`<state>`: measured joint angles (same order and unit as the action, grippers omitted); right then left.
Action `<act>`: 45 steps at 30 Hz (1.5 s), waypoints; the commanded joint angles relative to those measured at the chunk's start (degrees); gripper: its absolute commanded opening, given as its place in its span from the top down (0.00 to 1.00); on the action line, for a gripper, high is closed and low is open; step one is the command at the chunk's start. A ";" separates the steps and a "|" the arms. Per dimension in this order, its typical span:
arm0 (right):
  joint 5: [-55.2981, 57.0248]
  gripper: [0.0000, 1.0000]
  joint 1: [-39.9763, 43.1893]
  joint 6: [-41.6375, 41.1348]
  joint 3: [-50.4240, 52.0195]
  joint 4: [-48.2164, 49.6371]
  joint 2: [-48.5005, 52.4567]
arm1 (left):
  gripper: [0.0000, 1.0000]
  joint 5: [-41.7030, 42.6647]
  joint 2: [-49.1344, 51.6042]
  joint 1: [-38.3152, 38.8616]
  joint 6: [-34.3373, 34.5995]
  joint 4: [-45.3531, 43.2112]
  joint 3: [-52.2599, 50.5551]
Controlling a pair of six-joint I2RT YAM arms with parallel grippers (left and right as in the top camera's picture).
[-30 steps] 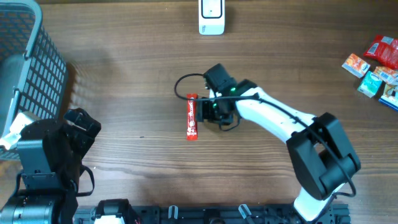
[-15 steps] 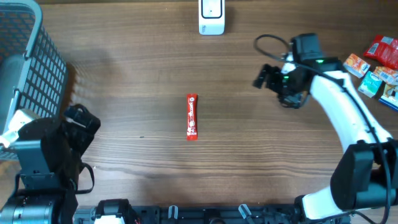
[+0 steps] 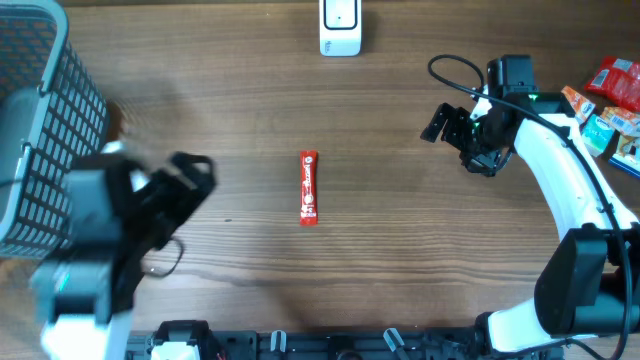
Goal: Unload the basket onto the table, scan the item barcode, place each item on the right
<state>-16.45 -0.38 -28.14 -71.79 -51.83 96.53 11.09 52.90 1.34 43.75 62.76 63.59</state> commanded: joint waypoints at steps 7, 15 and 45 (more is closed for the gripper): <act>0.11 0.00 -0.13 1.14 -0.48 0.07 -0.20 | 0.07 17.70 26.60 16.94 -6.49 -22.64 -13.68; 0.15 0.00 -0.13 1.18 -0.48 0.02 -0.20 | 0.11 12.61 43.39 25.86 -5.55 -33.83 -13.66; -0.07 0.00 -1.40 1.14 0.94 0.22 0.35 | 0.74 5.16 47.19 27.39 -5.38 -42.10 -13.68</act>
<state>-16.45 -0.60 -28.12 -71.75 -51.83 96.53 17.87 99.33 27.73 38.52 20.75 50.35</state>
